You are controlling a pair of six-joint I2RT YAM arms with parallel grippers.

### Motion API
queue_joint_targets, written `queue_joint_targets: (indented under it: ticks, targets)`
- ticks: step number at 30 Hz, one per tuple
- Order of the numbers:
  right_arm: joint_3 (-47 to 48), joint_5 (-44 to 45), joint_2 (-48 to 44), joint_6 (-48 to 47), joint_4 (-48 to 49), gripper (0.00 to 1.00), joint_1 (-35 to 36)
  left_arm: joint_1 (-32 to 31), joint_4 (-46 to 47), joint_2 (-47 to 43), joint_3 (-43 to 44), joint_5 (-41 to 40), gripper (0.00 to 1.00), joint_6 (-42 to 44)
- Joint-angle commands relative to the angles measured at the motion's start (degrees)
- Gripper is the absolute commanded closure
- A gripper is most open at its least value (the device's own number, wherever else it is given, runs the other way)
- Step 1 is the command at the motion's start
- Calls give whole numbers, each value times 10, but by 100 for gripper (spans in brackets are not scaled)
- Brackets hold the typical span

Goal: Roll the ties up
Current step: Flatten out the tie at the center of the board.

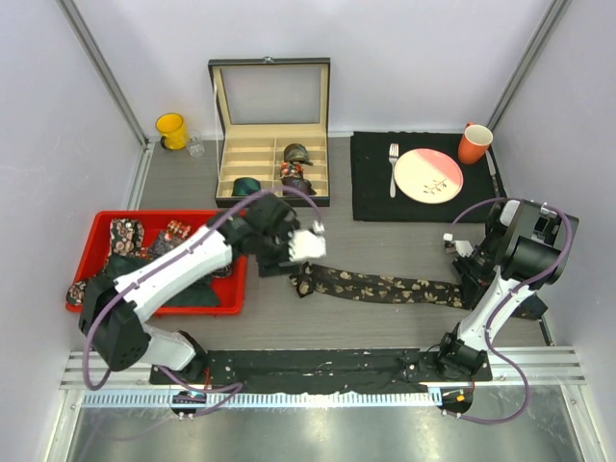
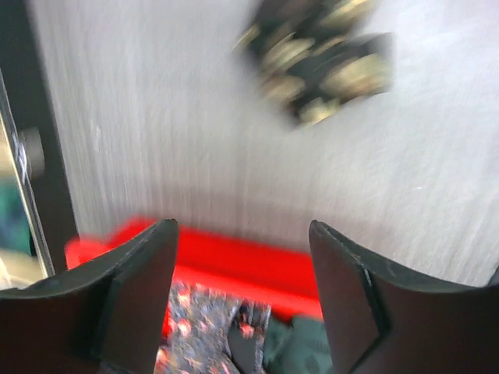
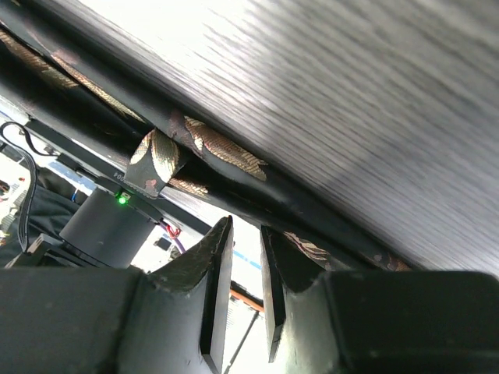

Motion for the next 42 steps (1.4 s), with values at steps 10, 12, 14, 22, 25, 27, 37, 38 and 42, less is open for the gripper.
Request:
queue_joint_targets:
  ticks: [10,12,14,22,25,27,37,38,42]
  targets:
    - [11,34,30,-36,150,73,-4,-276,54,207,77,-107,25,21]
    - [15,36,31,-35,150,73,-4,-282,48,225,77,-128,27,50]
    - [16,39,35,-36,152,73,-4,-283,18,247,76,-139,34,70]
    - [6,58,37,-52,172,73,-6,-218,-31,182,32,-146,82,106]
    - [4,62,40,-57,178,73,-7,-165,-44,161,34,-127,95,120]
    - [2,62,41,-62,182,74,-7,-116,-61,167,42,-118,100,130]
    - [24,58,24,-79,162,73,-7,28,-86,179,90,13,67,171]
    - [28,56,22,-81,159,73,-7,41,-90,176,98,32,59,162]
    - [31,47,6,-90,141,73,-7,61,-101,164,139,125,44,146]
